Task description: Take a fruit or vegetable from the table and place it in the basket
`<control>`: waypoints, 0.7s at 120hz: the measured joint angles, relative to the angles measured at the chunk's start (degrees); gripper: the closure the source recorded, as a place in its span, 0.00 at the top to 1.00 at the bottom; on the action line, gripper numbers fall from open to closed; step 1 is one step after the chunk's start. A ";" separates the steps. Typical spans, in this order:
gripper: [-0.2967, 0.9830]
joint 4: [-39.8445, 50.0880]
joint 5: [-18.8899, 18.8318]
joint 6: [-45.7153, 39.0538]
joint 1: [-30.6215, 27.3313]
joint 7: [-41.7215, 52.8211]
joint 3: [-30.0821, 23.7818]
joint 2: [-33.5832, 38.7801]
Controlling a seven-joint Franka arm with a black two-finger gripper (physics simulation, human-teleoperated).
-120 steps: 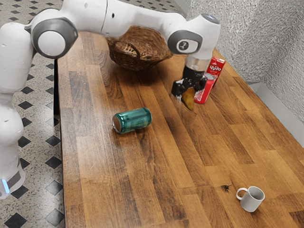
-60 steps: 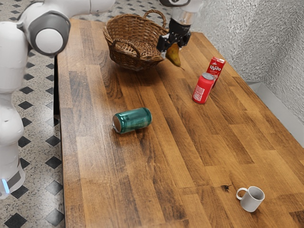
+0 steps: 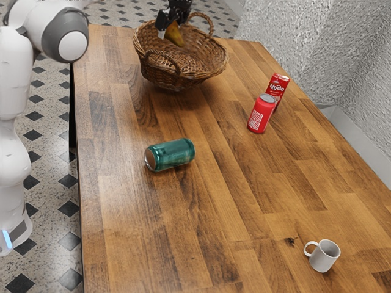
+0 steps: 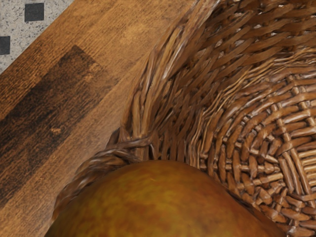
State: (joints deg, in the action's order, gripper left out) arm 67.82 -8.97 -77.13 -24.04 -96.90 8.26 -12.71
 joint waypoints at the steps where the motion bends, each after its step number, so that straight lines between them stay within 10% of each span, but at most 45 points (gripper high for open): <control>1: 0.51 -0.31 0.16 -0.26 -0.06 0.23 0.31 -0.49; 40: 0.51 -4.56 2.38 -17.03 -4.57 9.80 1.67 -10.10; 84: 0.75 1.04 2.04 -31.84 -4.64 17.24 -1.31 -9.54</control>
State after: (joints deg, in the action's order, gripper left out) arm 68.86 -6.93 -108.97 -28.68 -79.65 6.95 -22.25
